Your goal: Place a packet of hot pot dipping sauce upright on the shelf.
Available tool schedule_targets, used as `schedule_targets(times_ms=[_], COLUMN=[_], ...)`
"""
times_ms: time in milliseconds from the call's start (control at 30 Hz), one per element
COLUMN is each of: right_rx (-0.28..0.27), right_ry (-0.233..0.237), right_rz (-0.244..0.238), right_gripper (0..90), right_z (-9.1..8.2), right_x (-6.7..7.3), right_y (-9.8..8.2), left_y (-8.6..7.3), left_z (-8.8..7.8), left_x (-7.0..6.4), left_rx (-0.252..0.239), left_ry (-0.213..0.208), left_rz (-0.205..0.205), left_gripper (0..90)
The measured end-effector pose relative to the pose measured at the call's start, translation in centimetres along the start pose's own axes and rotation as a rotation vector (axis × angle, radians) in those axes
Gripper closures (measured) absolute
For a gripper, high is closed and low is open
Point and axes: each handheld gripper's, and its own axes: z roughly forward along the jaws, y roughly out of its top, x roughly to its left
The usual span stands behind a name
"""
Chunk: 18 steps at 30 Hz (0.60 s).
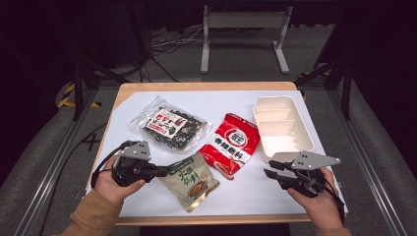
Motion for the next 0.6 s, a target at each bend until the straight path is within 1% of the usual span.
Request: schedule_targets(times_ms=[33,67,100,133,200,267,333,433,533,567,600], right_rx=[-0.006,-0.013,-0.014,-0.012,-0.005,0.002,0.003,0.004,0.005,0.005,0.004], right_ry=[0.003,0.007,0.009,0.011,0.016,0.019,0.021,0.037,0.055,0.055,0.062], right_rz=[-0.004,-0.011,-0.014,-0.015,-0.032,-0.044,-0.060,-0.077,-0.106,-0.106,-0.117], right_gripper=[67.2,67.6,67.7,67.8,67.8,67.3,66.8,65.6,64.0,64.0,63.3], right_z=[0.0,0.0,-0.1,-0.1,0.1,0.2,0.4,0.8,1.3,1.3,1.5], right_x=[0.0,0.0,0.0,0.1,0.1,0.2,0.3,0.6,0.9,0.9,1.0], right_y=[0.1,0.4,0.6,0.7,1.2,1.6,2.0,2.8,3.5,3.5,3.8], left_y=[0.3,0.6,0.8,1.1,1.6,2.1,2.4,3.1,3.7,3.7,3.9], left_z=[-0.2,-0.4,-0.5,-0.7,-0.9,-0.9,-0.9,-1.0,-1.1,-1.1,-1.2], left_x=[-0.2,-0.3,-0.3,-0.4,-0.8,-1.1,-1.2,-1.3,-1.4,-1.4,-1.5], left_rx=[-0.002,0.000,0.001,0.009,0.009,0.015,0.016,0.017,0.016,0.016,0.012], left_ry=[0.005,0.010,0.010,0.016,0.032,0.045,0.046,0.051,0.054,0.054,0.056], left_rz=[0.009,0.028,0.039,0.057,0.085,0.101,0.113,0.132,0.150,0.150,0.155], left_gripper=[90.0,90.0,90.0,90.0,90.0,90.0,90.0,90.0,90.0,90.0,90.0])
